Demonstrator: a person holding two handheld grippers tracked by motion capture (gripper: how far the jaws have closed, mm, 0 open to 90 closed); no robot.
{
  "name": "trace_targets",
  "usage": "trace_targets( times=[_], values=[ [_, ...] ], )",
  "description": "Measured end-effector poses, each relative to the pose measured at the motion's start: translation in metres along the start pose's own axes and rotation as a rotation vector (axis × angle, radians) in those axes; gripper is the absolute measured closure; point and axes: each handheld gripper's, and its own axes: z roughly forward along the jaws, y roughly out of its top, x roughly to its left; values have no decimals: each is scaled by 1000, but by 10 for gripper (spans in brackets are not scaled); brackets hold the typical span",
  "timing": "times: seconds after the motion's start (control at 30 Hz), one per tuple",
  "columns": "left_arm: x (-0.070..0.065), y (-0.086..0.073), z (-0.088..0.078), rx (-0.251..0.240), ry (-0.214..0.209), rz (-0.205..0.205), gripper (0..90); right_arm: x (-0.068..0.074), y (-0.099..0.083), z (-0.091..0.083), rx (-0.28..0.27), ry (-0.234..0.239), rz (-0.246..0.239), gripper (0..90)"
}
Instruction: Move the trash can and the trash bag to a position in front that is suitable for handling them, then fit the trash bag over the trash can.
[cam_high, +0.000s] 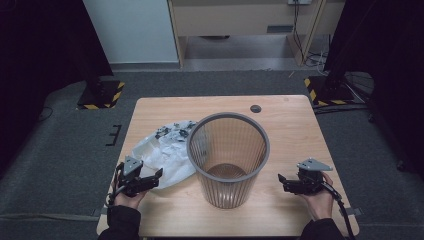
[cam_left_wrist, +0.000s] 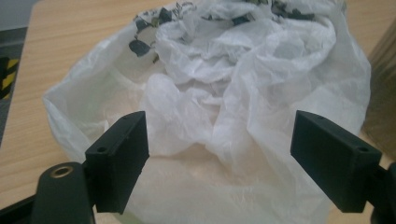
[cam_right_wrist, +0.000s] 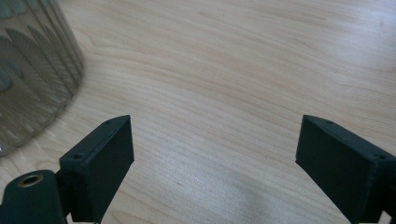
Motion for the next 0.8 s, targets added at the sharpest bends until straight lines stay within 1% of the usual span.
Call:
trace_targets(
  times=[0.1, 0.13, 0.27, 0.33, 0.4, 0.6, 0.7, 0.8],
  values=[
    [-1, 5, 3, -20, 2, -10, 187, -1, -1, 0, 2, -1, 6, 102],
    [-2, 6, 4, -20, 7, -8, 187, -1, -1, 1, 8, 0, 14, 102],
    [-3, 8, 8, -28, 5, -7, 187, -1, -1, 2, 12, 4, 4, 99],
    [-1, 11, 15, -25, 9, -3, 186, -1, -1, 2, 13, 2, 6, 99],
    [0, 12, 18, -22, 9, -3, 185, -2, -1, 3, 16, 0, 7, 98],
    [0, 15, 38, 29, 36, 30, 183, -2, -4, 8, 51, -4, 5, 96],
    [-1, 14, 46, 50, 41, 36, 184, -2, -4, 9, 59, -3, 3, 96],
    [-2, 12, 55, 100, 52, 53, 184, -3, -4, 10, 65, -3, 2, 92]
  ],
)
